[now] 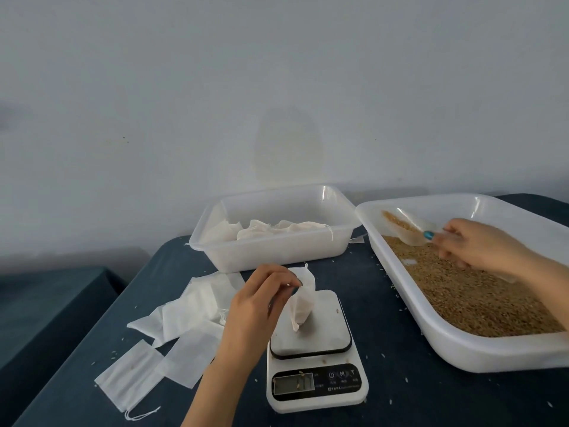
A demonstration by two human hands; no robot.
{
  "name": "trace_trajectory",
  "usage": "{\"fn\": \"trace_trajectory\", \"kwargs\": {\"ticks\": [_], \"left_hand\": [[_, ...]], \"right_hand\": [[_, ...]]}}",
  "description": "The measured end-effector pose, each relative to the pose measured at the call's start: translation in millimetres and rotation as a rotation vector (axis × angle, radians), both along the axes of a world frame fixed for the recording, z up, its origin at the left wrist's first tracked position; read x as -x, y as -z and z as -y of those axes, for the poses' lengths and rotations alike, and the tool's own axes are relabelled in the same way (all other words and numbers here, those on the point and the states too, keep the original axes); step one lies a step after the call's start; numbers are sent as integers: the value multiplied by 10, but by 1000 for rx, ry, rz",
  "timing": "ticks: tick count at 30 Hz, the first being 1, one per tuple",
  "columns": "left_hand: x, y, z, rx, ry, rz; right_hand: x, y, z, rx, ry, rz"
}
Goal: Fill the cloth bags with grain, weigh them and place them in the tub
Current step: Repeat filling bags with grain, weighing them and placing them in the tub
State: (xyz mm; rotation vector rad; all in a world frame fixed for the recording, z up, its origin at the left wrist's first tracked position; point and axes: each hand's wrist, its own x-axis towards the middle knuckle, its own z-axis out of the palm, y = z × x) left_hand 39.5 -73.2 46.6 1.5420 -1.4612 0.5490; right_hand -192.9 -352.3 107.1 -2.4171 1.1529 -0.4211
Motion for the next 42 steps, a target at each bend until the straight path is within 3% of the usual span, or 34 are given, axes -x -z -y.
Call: {"fn": "trace_trajectory", "kwargs": {"ticks": [4,8,11,19,33,42], "left_hand": [[-1,8,-6,-3,-29,4],[-10,15,-9,2,-44,-15],[-13,21,-11,0,-44,-3],[-23,23,-19,-6,-52,-8],[-21,25,-13,-13,-32,-20],[-13,13,-3,-19,-24,-2]], "right_hand": [[-45,-236,-230,206,-167,47],[-227,-339,-583,128,-397,96],[-357,-355,-759,190,-462,71],[-431,-461,-734,505,-464,66],[-510,-790,-743,898,-476,-138],[-562,-963,-842,983,-504,-217]]}}
